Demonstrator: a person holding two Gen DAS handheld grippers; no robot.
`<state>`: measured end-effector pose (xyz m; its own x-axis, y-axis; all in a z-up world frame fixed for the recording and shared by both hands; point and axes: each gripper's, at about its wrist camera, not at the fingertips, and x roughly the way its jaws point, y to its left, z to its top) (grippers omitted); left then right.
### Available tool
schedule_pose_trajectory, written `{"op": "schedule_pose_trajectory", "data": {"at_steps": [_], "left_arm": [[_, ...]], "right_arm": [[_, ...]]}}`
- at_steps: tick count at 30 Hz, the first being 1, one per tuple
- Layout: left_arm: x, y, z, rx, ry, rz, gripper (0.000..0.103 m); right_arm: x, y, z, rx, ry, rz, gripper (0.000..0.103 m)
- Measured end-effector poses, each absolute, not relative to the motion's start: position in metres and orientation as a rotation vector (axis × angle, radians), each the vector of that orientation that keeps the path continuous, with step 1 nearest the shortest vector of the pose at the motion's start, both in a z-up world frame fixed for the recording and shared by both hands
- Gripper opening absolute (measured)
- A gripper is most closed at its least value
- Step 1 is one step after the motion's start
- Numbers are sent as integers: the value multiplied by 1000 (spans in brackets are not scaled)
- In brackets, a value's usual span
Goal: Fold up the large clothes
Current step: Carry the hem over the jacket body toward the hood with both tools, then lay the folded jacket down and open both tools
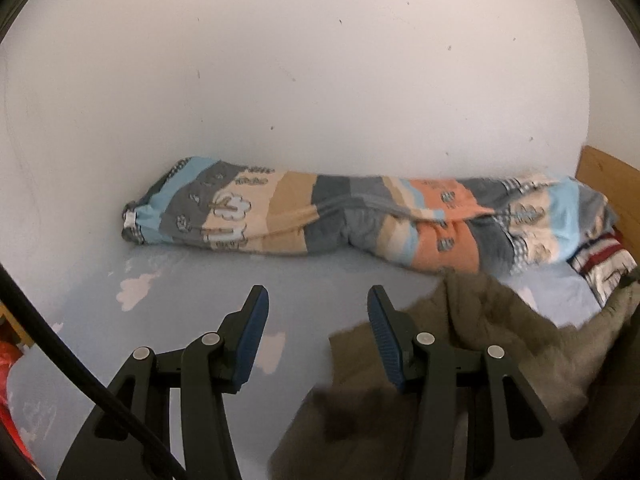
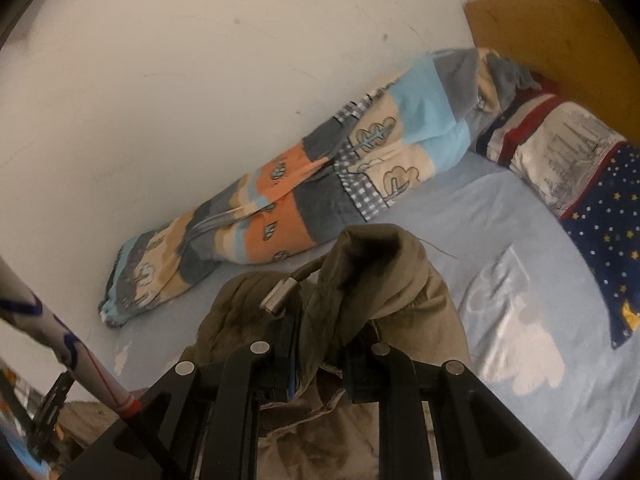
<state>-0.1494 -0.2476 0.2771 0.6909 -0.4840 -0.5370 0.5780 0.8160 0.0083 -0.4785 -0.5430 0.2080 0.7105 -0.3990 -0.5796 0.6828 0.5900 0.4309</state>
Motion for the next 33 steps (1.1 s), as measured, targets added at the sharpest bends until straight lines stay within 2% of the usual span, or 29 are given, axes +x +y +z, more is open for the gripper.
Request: {"op": "schedule_pose_trajectory", "data": {"at_steps": [8,18,21,26,30,33], "left_arm": [[-108,-299,275,154,540,-612,51],[-85,-376,162,316,761,-648,51],[-72,-387,132,335,817,-618,51],[-59,-395,112,354,861,-574,51],[-70,-381,134,326,812,-620,51],[-92,-366,156,312,768,-686,51]], "right_arm": [[-428,-618,166,726,526,-767,18],[-380,-666,115,706,638,-847,19],[-381,-673,109,753,634,-820,27],[-402,-669,126,779,549,-749,66],[-434,-651,151,742,488,-711,67],[-447,-617,155,652,531,-648,67]]}}
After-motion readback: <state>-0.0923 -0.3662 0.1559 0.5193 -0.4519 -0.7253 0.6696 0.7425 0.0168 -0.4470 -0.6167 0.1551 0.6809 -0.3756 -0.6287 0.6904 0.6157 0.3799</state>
